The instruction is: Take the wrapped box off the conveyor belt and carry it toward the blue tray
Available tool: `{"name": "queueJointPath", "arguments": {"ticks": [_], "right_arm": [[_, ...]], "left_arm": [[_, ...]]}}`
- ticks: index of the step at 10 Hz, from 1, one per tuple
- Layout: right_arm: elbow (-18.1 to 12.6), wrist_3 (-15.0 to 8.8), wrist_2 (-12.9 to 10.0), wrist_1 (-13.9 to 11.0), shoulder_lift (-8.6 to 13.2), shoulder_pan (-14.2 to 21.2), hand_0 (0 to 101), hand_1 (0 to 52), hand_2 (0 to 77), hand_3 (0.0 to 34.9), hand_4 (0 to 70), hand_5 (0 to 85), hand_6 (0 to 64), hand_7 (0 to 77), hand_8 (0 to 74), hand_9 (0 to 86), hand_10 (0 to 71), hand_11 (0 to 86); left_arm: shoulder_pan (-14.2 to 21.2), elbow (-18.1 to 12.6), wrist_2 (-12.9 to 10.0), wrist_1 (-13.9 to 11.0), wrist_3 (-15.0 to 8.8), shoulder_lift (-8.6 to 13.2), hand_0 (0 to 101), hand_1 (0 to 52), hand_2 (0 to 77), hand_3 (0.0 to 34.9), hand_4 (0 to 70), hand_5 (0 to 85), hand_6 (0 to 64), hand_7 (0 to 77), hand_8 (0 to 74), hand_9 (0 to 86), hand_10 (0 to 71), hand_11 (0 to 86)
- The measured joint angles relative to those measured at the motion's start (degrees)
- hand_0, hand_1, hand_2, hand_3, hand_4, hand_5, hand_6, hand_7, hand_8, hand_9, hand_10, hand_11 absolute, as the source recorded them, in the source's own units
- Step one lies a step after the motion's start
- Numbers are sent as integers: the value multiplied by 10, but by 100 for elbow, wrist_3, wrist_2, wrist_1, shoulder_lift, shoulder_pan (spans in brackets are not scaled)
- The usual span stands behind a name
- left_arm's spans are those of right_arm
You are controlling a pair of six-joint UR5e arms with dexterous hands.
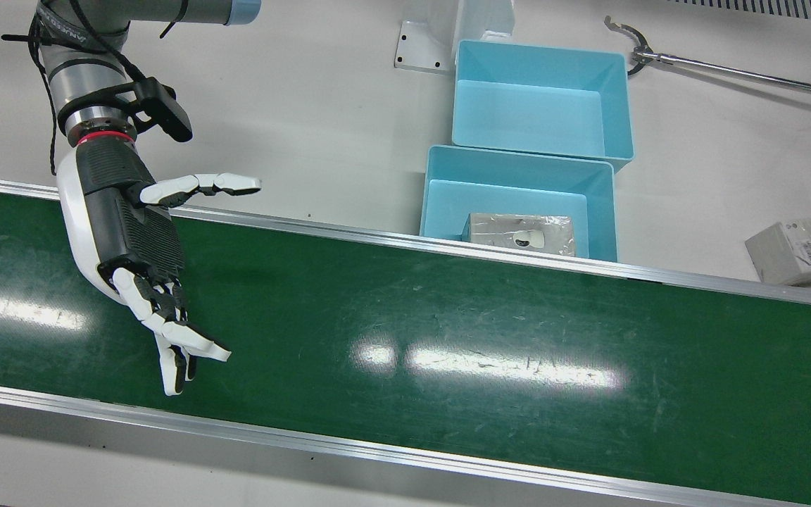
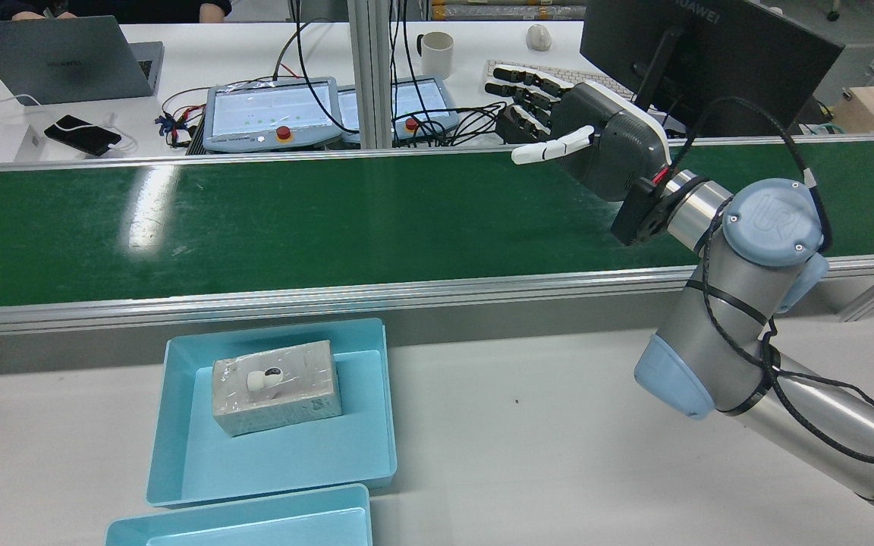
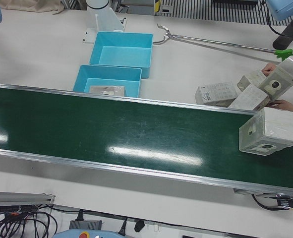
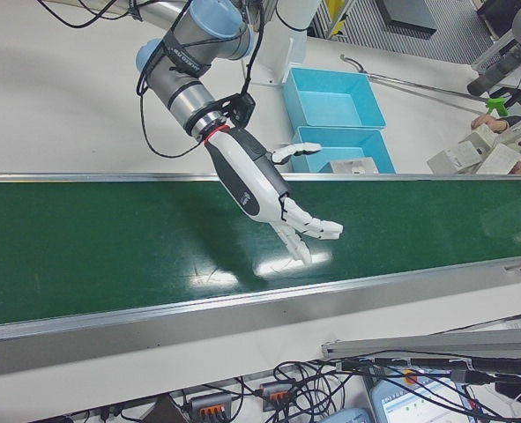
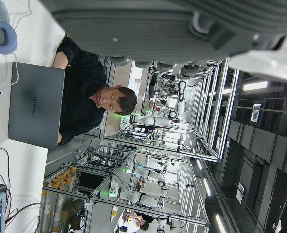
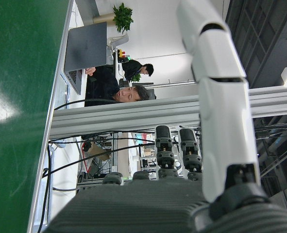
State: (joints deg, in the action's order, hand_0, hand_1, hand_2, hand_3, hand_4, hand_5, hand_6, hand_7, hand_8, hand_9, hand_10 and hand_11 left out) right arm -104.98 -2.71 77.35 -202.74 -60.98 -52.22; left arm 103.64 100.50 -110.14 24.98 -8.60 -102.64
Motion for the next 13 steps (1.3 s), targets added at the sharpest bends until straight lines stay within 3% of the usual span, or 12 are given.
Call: {"name": "queueJointPath", "arguments": {"ticks": [4,5,8,9,10,11,13], "right_arm": [[-302,22,0,-71,-341,-10,518,202,158,62,109,180,38,169,0,22,0,16],[-323,33,-3,-63,-364,-9,518,202,158,49,87,180,38,169,0,22,0,16],[-332,67,-2,-54,-385,-8,513,202,142,46,109,180,38,158,0,22,0,16],[-337,77,1,-51,-386,-8,513,185,131,16,76,158,38,158,0,22,0,16],[-342,79,4,-49,-386,-8,511,164,136,18,104,158,49,158,0,22,0,16],[-341,80,6,-45,-386,-8,510,175,114,16,109,164,49,158,0,22,0,16],[-342,84,6,-12,-370,-5,498,169,93,16,93,153,49,142,0,22,0,16]], "left_arm": [[0,0,0,0,0,0,0,0,11,0,0,11,0,5,5,0,5,0],[0,0,0,0,0,0,0,0,11,0,0,5,0,5,5,5,5,5],[0,0,0,0,0,0,0,0,11,0,0,5,0,5,5,0,5,0],[0,0,0,0,0,0,0,0,11,0,0,5,0,5,5,5,5,0],[0,0,0,0,0,0,0,0,5,0,0,5,0,5,5,5,5,0],[0,0,0,0,0,0,0,0,5,0,0,5,0,5,5,5,5,0],[0,0,0,0,0,0,0,0,11,0,0,11,0,5,5,0,5,0]]}}
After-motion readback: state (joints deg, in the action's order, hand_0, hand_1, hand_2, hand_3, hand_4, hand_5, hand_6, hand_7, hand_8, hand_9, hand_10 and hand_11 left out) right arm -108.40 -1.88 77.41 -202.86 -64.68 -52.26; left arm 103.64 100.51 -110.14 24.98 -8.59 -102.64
